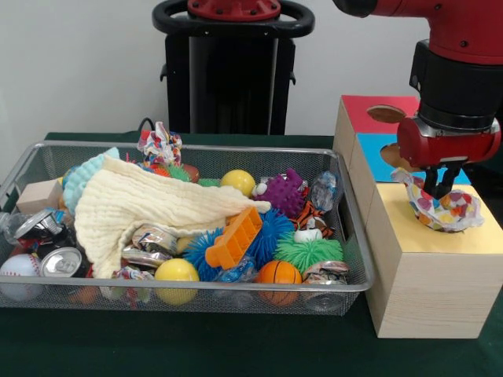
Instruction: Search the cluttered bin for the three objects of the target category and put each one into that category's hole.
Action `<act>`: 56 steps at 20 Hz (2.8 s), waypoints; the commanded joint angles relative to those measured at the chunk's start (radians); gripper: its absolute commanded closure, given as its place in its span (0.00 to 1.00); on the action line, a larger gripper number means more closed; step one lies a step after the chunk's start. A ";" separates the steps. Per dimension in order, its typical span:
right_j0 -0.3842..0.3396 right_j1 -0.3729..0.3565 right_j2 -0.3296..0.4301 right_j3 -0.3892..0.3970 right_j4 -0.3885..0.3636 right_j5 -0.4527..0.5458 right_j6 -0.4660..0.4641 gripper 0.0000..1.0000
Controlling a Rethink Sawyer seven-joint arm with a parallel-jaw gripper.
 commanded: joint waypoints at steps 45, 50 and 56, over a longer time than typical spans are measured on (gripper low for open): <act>0.053 0.069 -0.058 0.078 0.086 0.044 0.222 0.00; 0.061 0.069 -0.070 0.072 0.079 0.053 0.224 0.00; 0.065 -0.004 -0.070 0.101 0.093 0.082 0.221 0.00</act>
